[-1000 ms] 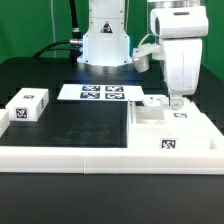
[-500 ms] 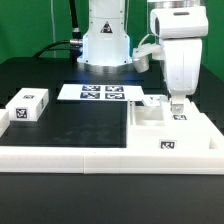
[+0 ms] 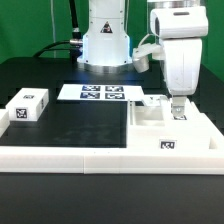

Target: Assemble cabinet

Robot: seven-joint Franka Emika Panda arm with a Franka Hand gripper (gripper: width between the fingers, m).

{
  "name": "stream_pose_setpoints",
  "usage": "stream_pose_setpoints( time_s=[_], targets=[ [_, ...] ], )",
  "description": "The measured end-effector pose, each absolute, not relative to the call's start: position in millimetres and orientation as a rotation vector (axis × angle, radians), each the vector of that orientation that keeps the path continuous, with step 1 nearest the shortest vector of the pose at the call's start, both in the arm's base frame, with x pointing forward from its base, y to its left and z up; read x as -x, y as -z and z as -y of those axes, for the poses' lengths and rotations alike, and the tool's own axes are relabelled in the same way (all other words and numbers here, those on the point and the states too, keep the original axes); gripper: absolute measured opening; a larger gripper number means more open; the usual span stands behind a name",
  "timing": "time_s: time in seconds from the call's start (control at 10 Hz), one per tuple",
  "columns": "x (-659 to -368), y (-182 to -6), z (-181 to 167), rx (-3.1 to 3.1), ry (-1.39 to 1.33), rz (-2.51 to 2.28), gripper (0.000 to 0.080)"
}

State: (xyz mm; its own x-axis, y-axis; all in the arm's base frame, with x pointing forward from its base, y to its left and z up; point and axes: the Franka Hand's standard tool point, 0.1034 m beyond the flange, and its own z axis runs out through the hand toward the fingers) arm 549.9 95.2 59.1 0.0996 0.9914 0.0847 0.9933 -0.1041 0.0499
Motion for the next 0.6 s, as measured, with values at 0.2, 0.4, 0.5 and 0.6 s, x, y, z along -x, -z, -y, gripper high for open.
stream_pose_setpoints(
  time_s=[0.2,0.4,0.5,0.6],
  targets=[
    [-549.9,-59.1,-95.2,2.315,0.15,2.089,0.0797],
    [-549.9,-59.1,-95.2,2.315,0.151,2.089,0.0797],
    [-549.9,-59.1,-95.2,2.315,0.151,2.089,0.0797],
    [-549.9,-59.1,-95.2,2.315,0.15,2.089,0.0797]
  ],
)
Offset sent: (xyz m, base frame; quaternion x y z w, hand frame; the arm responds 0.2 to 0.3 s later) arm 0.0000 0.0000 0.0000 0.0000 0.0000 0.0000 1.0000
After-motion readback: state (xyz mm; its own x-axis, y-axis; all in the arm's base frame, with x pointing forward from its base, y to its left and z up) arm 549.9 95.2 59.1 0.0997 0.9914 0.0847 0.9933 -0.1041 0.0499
